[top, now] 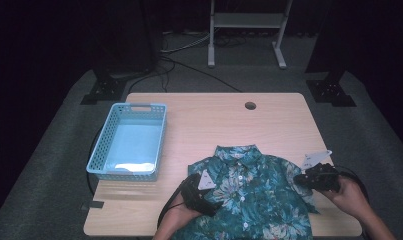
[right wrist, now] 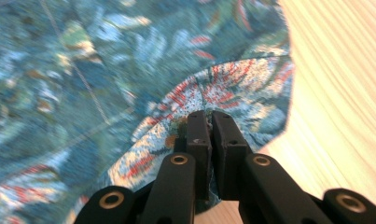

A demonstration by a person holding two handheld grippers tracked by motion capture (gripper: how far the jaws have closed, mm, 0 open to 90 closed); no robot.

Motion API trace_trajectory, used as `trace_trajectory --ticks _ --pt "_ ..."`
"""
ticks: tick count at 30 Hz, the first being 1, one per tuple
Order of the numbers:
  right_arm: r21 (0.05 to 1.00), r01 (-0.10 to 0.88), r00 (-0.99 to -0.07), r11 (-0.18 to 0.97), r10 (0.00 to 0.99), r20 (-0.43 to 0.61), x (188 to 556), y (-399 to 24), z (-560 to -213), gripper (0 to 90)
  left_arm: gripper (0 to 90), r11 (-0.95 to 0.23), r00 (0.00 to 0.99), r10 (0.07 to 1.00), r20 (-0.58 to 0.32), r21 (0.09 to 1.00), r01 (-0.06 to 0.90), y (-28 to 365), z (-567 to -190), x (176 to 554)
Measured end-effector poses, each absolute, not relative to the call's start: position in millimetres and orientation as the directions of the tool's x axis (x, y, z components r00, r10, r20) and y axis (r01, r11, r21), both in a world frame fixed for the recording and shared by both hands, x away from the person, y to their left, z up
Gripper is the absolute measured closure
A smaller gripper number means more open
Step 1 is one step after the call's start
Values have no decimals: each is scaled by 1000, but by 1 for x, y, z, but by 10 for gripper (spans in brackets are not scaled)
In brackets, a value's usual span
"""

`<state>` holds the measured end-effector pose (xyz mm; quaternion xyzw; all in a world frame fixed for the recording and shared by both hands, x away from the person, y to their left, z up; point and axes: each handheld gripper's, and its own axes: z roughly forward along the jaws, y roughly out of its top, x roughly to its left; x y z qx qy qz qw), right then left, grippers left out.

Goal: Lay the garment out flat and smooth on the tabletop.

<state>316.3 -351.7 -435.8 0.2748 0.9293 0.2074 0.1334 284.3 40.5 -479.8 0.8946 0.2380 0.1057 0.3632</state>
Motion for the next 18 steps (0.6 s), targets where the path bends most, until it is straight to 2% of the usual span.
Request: trace_trajectory --ticks 5,12,18 --pt "464 486 -791 741 599 -126 319 -366 -440 850 107 -623 864 503 16 700 349 41 -480 284" --pt "489 507 -768 710 630 -118 319 -371 -436 666 106 -623 865 502 15 700 349 41 -480 284" --pt "517 476 -783 711 610 -119 314 -360 -424 580 107 -623 865 502 16 700 349 41 -480 284"
